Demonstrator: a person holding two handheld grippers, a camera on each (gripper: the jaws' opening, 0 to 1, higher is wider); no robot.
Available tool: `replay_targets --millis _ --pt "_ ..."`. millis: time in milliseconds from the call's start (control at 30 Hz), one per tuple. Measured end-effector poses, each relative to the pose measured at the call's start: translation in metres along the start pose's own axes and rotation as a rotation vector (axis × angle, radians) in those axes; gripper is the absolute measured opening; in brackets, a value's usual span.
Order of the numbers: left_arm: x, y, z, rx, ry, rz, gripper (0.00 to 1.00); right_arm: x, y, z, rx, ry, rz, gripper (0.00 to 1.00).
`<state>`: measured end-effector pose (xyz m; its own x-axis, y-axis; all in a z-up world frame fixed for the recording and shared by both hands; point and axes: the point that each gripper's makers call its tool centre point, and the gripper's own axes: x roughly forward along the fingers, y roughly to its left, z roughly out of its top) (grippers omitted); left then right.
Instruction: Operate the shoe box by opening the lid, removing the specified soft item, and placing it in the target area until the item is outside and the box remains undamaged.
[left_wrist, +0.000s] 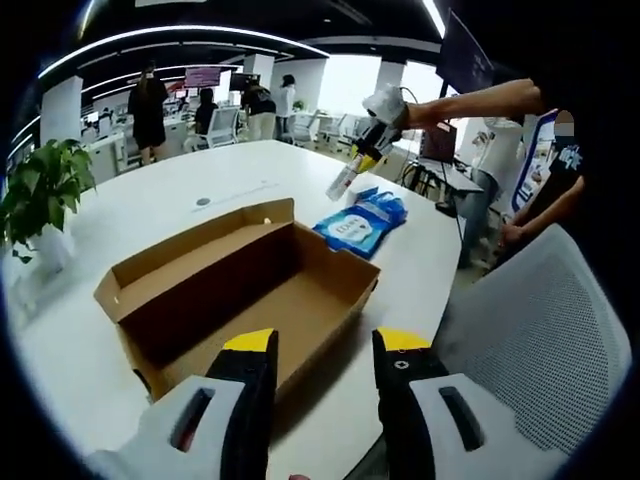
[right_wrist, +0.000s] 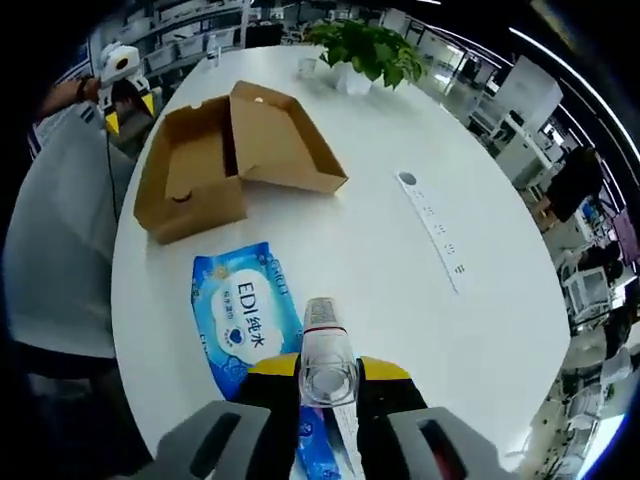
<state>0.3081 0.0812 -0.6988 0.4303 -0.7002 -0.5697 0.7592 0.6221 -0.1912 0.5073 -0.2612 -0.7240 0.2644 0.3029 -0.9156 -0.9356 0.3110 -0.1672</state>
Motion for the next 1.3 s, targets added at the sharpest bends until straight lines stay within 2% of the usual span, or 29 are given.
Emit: replay_targets --millis 267,667,1300 --pt "0.001 0.001 -0.004 -0.006 0.014 0.000 0.38 0.012 -0.008 -0.011 -0.092 0.092 0.011 0.17" --pt "0.003 0.001 -0.009 -0.014 0.029 -0.005 0.38 0.027 -0.020 -0.022 -0.167 0.183 0.032 0.17" --pt "0.009 -0.001 -0.015 -0.028 0.041 -0.018 0.38 0.039 -0.013 -0.033 -0.220 0.273 0.085 0.17"
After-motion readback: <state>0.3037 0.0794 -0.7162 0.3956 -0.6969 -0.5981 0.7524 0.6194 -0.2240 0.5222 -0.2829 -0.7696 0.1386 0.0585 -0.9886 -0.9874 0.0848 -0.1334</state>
